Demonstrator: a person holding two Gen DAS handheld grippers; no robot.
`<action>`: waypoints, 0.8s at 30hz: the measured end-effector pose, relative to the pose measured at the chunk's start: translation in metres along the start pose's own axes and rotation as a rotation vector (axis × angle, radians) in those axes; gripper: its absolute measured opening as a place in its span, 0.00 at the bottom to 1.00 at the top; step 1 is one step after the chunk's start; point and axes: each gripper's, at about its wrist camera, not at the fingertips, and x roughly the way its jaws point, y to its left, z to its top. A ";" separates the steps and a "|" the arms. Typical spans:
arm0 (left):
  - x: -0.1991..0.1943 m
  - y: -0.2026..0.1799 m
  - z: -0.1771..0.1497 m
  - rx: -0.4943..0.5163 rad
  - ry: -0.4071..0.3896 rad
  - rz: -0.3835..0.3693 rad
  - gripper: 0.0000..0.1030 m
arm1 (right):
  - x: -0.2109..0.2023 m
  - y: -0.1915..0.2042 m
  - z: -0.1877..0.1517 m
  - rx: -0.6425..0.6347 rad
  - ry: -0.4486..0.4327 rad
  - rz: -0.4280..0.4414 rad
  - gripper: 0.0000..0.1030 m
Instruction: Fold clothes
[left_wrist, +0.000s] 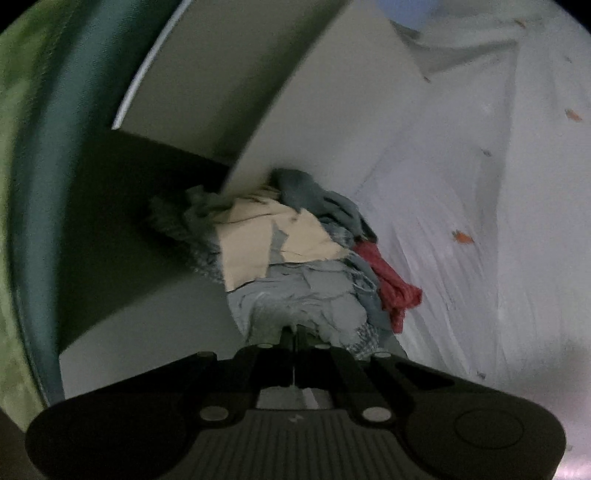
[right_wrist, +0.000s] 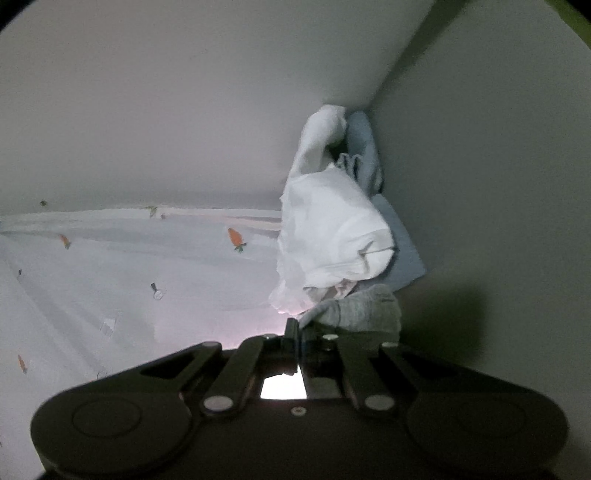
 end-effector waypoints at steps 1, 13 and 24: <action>-0.001 0.000 0.001 -0.011 -0.001 0.001 0.00 | 0.001 0.000 -0.001 0.005 0.001 0.000 0.02; 0.064 -0.071 0.006 0.022 0.008 0.026 0.00 | 0.088 0.050 -0.017 -0.139 0.019 -0.080 0.02; 0.244 -0.190 -0.021 0.106 0.116 0.037 0.00 | 0.248 0.113 -0.056 -0.422 -0.053 -0.252 0.02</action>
